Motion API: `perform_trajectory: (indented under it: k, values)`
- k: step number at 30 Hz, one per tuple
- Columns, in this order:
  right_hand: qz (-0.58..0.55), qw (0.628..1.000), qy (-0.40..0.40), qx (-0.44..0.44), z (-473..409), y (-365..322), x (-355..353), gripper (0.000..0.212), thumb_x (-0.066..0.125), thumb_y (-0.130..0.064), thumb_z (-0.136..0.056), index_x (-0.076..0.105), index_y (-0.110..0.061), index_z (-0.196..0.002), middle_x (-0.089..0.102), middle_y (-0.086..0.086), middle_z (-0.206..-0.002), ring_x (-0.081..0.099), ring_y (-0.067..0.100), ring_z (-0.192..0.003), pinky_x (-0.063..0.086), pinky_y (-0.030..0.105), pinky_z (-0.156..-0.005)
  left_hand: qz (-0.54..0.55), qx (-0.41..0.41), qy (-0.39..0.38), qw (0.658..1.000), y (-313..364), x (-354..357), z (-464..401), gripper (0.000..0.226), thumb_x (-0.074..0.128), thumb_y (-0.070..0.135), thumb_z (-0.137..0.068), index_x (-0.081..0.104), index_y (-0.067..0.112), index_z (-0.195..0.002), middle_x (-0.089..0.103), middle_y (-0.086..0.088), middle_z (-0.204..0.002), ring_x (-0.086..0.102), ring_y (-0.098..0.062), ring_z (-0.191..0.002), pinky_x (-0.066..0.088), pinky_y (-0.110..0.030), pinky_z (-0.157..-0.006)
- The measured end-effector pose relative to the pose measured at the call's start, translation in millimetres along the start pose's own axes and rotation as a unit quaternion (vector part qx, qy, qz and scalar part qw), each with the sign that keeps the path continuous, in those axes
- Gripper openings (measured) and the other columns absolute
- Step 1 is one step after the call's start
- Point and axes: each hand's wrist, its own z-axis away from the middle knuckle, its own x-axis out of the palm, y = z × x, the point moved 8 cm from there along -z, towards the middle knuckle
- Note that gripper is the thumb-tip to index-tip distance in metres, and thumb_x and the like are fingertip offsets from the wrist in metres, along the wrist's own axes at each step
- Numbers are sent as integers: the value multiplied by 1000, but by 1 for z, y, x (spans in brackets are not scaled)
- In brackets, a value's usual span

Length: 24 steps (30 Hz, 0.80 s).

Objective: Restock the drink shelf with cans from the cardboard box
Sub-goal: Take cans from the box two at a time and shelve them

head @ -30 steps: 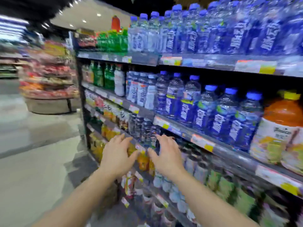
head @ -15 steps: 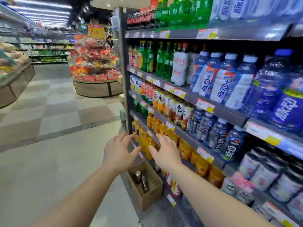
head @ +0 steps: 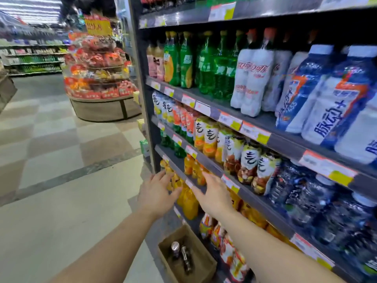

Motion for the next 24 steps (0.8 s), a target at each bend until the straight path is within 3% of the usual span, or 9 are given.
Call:
perform_trajectory:
  k: [3,9,13,18,24]
  values:
    - [-1,999,4,33,-43,11,18,68,46,-58,-93,29,-25,-150,32,-2,-155,28,21,-143,32,42,-114,5,42,-11,999,-5,21,-53,60,45,56,-90,40,28,-143,36,0,-152,30,-20,-140,21,-35,-116]
    - [-12,989,53,134,-113,33,58,66,49,-53,-94,30,-24,-150,32,-2,-155,24,24,-144,24,37,-115,15,132,-62,989,-27,80,-161,88,20,74,-72,45,25,-141,41,-4,-149,35,-25,-138,25,-40,-115]
    - [-35,972,84,216,-147,41,96,65,52,-50,-93,34,-21,-148,37,2,-153,31,23,-141,30,39,-115,23,195,-108,975,-43,111,-216,73,38,65,-81,46,23,-140,42,-5,-149,36,-26,-137,27,-40,-112]
    - [-34,950,109,291,-160,60,137,61,53,-45,-95,38,-16,-146,47,6,-144,38,26,-135,31,35,-109,61,260,-138,954,-57,155,-248,69,44,58,-82,49,17,-138,48,-7,-143,41,-26,-134,29,-38,-109]
    - [-37,932,102,345,-150,118,220,57,58,-40,-92,44,-15,-142,61,13,-123,52,32,-117,42,38,-93,79,247,-211,942,-91,259,-248,72,41,61,-81,44,20,-141,47,-6,-144,40,-28,-133,31,-42,-110]
